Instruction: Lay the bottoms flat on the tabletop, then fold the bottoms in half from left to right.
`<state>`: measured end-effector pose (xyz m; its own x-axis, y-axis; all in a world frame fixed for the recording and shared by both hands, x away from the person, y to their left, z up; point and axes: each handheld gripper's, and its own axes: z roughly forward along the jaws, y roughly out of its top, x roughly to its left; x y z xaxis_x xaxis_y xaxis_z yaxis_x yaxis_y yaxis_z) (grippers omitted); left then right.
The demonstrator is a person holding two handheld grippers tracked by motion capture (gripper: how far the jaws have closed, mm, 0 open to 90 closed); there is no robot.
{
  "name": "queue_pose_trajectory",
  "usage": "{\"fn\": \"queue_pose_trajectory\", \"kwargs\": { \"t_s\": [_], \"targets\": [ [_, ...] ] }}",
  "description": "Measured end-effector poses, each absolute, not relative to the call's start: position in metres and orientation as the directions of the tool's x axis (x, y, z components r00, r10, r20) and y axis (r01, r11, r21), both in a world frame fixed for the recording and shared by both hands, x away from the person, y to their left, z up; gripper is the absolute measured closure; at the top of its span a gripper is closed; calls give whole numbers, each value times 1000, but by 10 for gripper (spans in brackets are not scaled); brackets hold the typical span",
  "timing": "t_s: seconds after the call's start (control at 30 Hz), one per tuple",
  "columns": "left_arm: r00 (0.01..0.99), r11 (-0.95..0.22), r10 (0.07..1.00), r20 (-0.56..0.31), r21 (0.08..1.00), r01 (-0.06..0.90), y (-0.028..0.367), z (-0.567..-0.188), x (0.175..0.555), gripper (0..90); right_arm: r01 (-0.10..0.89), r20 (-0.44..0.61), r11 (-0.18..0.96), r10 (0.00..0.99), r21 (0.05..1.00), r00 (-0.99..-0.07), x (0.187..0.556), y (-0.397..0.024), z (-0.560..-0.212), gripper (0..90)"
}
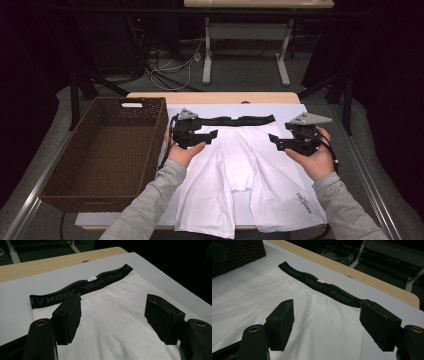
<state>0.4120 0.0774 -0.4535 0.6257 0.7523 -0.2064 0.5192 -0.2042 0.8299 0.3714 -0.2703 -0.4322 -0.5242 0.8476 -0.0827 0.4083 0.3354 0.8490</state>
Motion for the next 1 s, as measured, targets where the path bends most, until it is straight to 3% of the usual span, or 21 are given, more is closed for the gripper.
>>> {"fn": "queue_pose_trajectory", "kwargs": {
  "t_s": [0.3,0.53,1.0],
  "targets": [
    [577,-142,783,-234,836,530,89,-453,431,235,420,-83,343,847,840,-525,399,-269,-435,283],
    [553,-131,797,-241,825,549,90,-459,446,235,454,-35,302,861,838,-507,424,-270,-437,311],
    [503,-140,834,-227,795,590,95,-483,475,305,477,-50,299,882,827,-468,457,-267,-453,407]
  ]
}}
